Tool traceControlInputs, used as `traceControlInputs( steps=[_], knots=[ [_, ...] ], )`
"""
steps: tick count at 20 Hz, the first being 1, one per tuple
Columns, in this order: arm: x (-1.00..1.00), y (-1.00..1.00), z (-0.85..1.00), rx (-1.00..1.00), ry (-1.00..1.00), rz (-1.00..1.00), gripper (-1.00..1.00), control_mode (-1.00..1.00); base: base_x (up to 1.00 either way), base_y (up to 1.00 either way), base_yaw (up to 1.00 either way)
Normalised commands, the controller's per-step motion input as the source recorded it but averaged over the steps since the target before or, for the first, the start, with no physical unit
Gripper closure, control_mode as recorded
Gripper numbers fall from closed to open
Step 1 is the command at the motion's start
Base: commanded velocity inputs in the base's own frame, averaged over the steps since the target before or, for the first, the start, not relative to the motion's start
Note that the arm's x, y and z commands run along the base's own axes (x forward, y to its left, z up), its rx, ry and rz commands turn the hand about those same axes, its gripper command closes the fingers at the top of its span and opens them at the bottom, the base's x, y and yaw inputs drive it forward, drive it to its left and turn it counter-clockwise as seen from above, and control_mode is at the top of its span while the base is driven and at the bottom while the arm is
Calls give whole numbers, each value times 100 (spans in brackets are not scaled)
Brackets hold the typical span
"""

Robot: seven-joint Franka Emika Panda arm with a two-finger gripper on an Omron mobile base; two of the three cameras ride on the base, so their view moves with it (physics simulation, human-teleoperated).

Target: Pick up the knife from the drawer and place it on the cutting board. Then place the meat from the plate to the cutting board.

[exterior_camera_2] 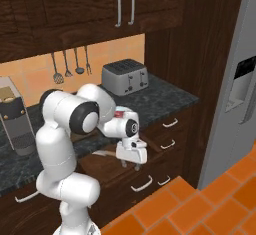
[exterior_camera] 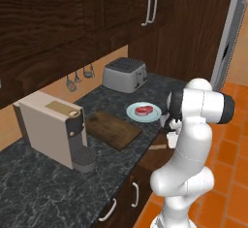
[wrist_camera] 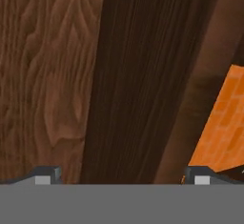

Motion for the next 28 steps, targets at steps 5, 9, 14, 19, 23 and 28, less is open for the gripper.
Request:
traceControlInputs(
  steps=[5,9,14,19,23,28],
  knots=[
    [-89,-93,-44,0,0,0,-100,-100,0,0,0],
    [-100,-100,-38,0,-2,0,-100,-100,0,0,0],
    [-16,16,37,9,-21,0,-100,-100,0,0,0],
    [97,54,24,9,-14,-19,-100,-100,0,0,0],
    [88,4,-80,7,0,-48,-100,-100,0,0,0],
    [89,0,-43,1,0,-41,-100,-100,0,0,0]
  ],
)
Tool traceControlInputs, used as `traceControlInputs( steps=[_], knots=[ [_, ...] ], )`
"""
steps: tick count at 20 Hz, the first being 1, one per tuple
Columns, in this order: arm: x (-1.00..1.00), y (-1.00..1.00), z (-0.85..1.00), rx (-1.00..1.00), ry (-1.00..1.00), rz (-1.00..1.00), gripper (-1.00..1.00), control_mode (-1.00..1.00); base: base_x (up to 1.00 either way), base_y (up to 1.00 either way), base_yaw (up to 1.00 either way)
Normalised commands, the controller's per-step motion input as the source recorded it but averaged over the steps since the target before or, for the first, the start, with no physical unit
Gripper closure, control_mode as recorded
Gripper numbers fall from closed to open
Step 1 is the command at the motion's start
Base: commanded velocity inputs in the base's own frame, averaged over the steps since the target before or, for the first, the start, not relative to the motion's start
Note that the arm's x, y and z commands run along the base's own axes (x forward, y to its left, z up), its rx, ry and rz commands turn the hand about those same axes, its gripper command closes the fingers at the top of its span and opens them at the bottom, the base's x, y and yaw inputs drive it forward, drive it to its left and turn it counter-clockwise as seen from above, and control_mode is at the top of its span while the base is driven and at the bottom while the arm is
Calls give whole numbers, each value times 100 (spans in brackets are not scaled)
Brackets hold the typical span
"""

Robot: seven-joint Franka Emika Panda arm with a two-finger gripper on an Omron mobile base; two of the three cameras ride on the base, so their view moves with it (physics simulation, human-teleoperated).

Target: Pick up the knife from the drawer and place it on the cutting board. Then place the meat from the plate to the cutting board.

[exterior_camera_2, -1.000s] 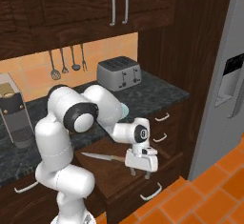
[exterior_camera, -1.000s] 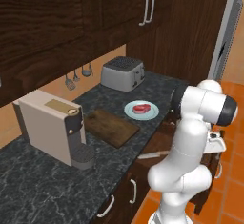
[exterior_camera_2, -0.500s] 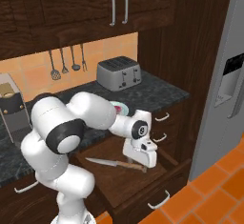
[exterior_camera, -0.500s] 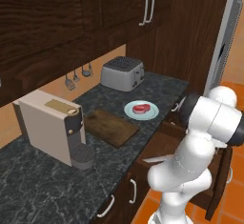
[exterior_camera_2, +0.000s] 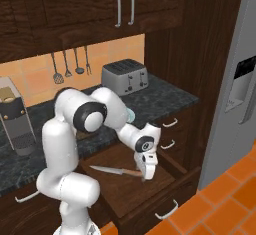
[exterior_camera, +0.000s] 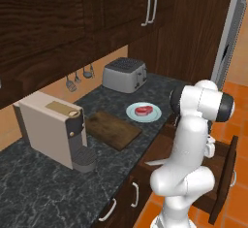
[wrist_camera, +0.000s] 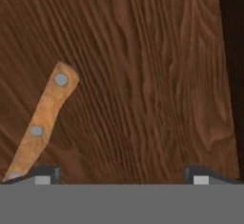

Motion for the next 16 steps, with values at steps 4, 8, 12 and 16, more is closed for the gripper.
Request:
traceControlInputs(
  steps=[4,8,12,16],
  knots=[
    [61,0,-40,0,0,-11,-100,-100,0,0,0],
    [42,0,-60,-1,0,-4,-100,-100,0,0,0],
    [10,0,-57,0,-3,-3,-100,-100,0,0,0],
    [0,7,-57,-2,-3,-3,-100,-100,0,0,0]
  ],
)
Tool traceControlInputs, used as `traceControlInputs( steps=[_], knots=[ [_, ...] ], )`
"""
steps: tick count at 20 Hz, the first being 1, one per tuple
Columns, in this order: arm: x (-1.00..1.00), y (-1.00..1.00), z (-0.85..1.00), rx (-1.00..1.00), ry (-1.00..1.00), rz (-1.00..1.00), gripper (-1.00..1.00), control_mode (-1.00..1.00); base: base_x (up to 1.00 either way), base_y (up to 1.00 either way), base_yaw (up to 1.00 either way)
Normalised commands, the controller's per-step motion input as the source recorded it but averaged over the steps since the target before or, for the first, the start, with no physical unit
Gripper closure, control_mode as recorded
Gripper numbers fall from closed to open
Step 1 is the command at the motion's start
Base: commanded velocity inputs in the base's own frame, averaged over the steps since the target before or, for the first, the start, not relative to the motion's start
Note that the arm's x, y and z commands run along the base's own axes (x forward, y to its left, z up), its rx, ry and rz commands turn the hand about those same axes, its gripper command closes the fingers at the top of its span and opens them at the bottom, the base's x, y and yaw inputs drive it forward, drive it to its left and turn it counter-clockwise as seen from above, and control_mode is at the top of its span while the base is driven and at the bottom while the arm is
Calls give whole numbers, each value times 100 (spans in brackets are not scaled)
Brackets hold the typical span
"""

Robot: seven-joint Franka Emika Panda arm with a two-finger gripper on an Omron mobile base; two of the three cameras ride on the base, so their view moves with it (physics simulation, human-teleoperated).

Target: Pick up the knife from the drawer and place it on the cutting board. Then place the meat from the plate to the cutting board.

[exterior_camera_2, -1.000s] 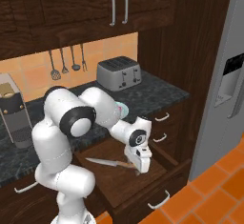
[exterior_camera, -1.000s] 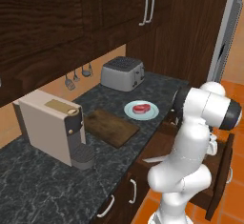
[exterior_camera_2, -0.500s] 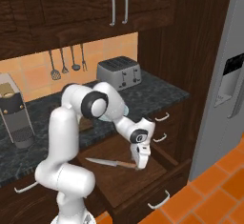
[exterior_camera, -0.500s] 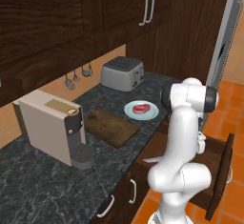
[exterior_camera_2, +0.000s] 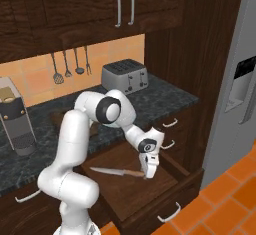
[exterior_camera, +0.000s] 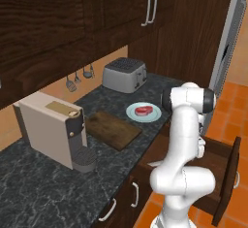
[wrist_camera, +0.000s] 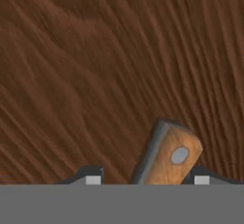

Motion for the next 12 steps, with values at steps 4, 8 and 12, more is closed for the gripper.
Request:
traceControlInputs(
  steps=[4,8,12],
  knots=[
    [-16,16,-52,-5,-8,-6,100,-100,0,0,0],
    [-56,18,-39,-7,-14,-9,100,-100,0,0,0],
    [-76,2,27,-1,-14,-7,100,-100,0,0,0]
  ],
)
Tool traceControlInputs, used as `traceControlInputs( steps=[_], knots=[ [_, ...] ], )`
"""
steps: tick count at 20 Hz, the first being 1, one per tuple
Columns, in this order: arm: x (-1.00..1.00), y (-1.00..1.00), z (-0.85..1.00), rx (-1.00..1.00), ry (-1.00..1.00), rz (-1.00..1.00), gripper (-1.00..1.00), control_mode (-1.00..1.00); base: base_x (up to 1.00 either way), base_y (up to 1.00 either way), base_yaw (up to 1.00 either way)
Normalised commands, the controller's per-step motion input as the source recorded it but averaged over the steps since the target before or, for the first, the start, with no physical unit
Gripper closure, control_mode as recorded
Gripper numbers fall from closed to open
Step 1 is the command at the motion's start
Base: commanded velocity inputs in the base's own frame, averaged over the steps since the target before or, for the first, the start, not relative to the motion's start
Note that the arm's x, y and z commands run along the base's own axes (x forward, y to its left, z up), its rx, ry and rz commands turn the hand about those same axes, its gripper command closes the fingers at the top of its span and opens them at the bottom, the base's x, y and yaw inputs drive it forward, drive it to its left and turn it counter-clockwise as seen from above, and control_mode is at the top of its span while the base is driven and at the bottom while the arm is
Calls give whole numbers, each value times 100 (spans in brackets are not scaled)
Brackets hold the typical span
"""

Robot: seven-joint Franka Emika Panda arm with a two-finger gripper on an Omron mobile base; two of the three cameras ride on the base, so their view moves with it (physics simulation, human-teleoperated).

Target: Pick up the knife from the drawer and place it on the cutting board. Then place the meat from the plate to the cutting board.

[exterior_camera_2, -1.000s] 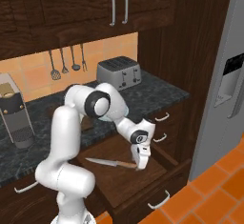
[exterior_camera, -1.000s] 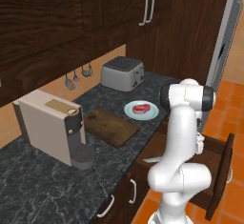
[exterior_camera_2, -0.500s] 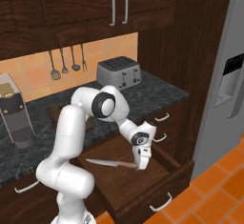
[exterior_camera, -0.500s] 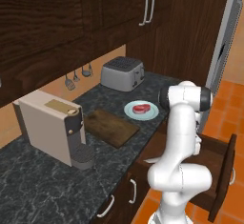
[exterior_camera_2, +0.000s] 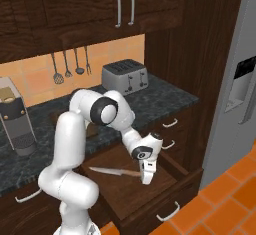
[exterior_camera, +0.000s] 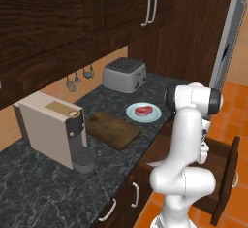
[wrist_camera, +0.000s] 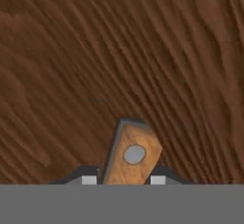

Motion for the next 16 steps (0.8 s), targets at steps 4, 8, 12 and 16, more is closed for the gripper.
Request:
traceControlInputs(
  steps=[4,8,12,16],
  knots=[
    [-79,-2,99,0,0,0,100,-100,0,0,0],
    [-60,-14,100,0,0,-1,100,-100,0,0,0],
    [-45,-11,100,0,0,-3,100,-100,0,0,0],
    [-47,-6,100,0,0,-4,100,-100,0,0,0]
  ],
)
